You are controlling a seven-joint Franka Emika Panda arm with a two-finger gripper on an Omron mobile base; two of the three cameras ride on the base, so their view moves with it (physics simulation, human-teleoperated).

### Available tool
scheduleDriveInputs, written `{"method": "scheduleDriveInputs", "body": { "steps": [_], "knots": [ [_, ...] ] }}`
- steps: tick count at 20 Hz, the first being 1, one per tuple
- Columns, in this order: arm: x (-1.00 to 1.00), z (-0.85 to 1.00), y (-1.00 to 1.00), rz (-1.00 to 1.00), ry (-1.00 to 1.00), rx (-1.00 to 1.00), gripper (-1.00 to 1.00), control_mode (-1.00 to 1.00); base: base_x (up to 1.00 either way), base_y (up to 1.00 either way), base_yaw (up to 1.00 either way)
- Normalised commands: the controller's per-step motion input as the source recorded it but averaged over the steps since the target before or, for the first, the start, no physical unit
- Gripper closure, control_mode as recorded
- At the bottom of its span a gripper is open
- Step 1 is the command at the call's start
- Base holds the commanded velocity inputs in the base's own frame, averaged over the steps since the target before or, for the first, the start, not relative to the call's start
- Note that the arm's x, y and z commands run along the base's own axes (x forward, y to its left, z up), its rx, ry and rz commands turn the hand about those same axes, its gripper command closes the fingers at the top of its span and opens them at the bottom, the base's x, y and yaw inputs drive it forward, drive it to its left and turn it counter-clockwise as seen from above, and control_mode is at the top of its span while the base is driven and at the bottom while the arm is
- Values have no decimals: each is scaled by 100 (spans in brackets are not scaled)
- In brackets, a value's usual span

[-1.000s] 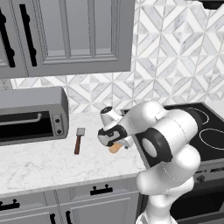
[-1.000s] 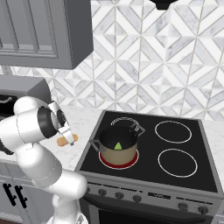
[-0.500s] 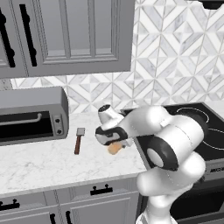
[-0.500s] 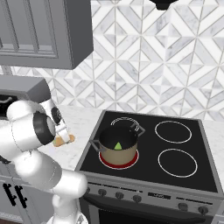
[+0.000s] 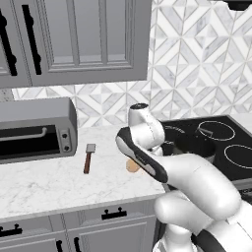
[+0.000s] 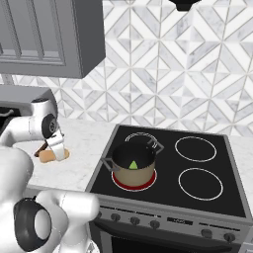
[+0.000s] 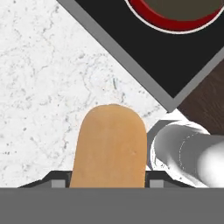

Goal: Put the lemon wedge and squash in the pot. Retrieve the spatula and lightly stir the vegetables in the pot.

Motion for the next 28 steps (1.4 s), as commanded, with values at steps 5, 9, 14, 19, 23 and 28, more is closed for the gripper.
{"method": "scheduleDriveInputs", "body": {
  "steps": [5,9,14,19,23,28],
  "knots": [
    [-69,100,-46,-4,0,13,100,-100,0,0,0],
    [-2,100,-95,-15,0,4,100,-100,0,0,0],
    [13,90,-100,-20,0,1,100,-100,0,0,0],
    [57,28,-88,-22,0,0,100,-100,0,0,0],
    [79,-26,-52,-21,0,-6,100,-100,0,0,0],
    [75,-72,-43,-19,0,-10,100,-100,0,0,0]
  ]
}}
